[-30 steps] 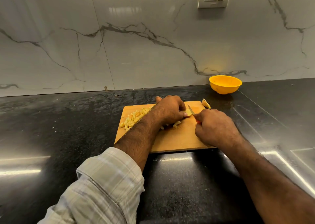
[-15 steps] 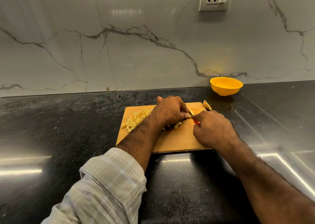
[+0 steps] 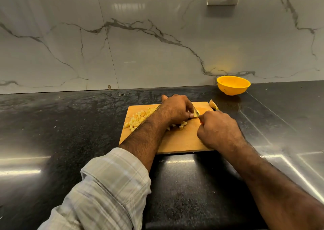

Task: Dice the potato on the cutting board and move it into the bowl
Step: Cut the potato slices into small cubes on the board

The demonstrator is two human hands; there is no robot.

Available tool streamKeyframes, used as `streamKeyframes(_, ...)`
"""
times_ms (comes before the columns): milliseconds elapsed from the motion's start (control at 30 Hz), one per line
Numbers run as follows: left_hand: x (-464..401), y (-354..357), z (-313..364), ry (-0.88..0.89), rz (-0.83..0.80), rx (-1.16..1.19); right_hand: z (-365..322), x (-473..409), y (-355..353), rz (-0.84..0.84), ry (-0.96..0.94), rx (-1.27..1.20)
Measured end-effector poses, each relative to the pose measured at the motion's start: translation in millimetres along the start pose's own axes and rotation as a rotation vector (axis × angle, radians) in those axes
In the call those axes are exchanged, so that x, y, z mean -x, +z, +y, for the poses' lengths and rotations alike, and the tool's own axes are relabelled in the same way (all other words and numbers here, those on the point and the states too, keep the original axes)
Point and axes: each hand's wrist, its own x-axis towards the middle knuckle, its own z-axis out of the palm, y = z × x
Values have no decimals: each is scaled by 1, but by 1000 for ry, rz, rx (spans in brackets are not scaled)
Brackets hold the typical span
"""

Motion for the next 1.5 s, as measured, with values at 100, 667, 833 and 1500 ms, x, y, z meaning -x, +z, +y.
streamKeyframes(100,0,0,-1,0,-1,4,3,-3,1,12,-10,-31)
streamKeyframes(667,0,2,-7,1,51,22,4,-5,4,24,-41,-65)
streamKeyframes(833,0,0,-8,2,41,30,-1,-12,3,-5,-31,-73)
streamKeyframes(1500,5,0,-11,-26,63,7,-6,-8,5,9,-64,0)
